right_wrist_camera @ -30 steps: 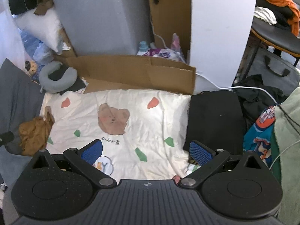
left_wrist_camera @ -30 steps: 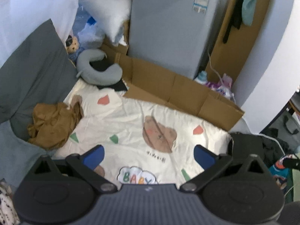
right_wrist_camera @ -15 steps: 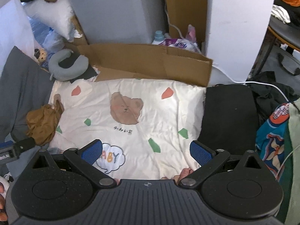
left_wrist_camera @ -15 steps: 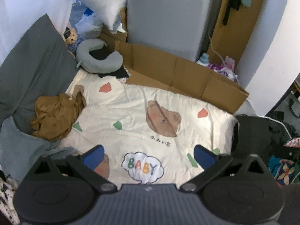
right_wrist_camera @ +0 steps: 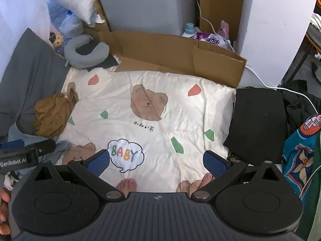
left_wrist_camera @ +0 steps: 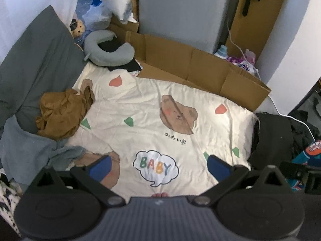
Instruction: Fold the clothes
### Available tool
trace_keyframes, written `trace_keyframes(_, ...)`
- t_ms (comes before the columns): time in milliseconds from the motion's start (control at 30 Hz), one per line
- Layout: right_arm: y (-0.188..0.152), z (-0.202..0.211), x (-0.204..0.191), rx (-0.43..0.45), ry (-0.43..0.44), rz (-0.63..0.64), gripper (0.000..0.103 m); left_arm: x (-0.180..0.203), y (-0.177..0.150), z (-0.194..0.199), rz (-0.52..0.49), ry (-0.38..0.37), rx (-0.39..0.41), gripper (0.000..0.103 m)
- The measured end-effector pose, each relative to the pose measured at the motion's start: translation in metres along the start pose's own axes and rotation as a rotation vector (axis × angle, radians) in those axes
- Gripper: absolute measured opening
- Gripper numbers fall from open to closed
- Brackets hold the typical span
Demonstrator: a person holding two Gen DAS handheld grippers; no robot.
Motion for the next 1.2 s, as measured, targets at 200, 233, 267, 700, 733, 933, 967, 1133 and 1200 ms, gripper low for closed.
trace_keyframes(200, 0.000, -0.004, -0.008, -0.002, -0.006, 0.031, 0.102, 0.005, -0.004, -0.004, -0.010, 0.000, -0.018, 0.103)
trace_keyframes(233, 0.000, -0.004, -0.009, -0.004, -0.004, 0.033, 0.102, 0.006, -0.004, -0.004, -0.011, -0.001, -0.020, 0.103)
trace_keyframes(267, 0.000, -0.005, -0.009, -0.005, -0.001, 0.035, 0.102, 0.008, -0.005, -0.004, -0.010, -0.002, -0.019, 0.103)
trace_keyframes(700, -0.002, -0.005, -0.007, 0.005, 0.003, 0.019, 0.102, 0.019, -0.007, -0.002, -0.043, 0.018, 0.024, 0.102)
trace_keyframes(733, -0.002, -0.005, -0.006, 0.007, 0.002, 0.018, 0.102, 0.020, -0.008, -0.002, -0.049, 0.020, 0.026, 0.102)
trace_keyframes(933, -0.003, -0.005, -0.003, 0.012, 0.005, 0.006, 0.102, 0.024, -0.010, 0.000, -0.072, 0.028, 0.041, 0.102)
trace_keyframes(967, -0.003, -0.005, -0.003, 0.012, 0.007, 0.006, 0.102, 0.024, -0.010, 0.000, -0.074, 0.028, 0.041, 0.102)
trace_keyframes(1133, -0.002, -0.006, -0.001, 0.015, 0.014, 0.006, 0.102, 0.022, -0.009, -0.002, -0.074, 0.016, 0.043, 0.102)
trace_keyframes(1200, -0.002, -0.005, -0.001, 0.017, 0.009, 0.007, 0.102, 0.021, -0.008, -0.002, -0.071, 0.016, 0.043, 0.102)
Point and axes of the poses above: each gripper's, at about its wrist camera, not at the fingertips, and z roughly against the way its jaws point, x to its right, y to its top, the point moved 2 cm from there along -z, roughly the way its jaws point, and after that the axes turned 14 degrees about z, right-handed, at the moved point
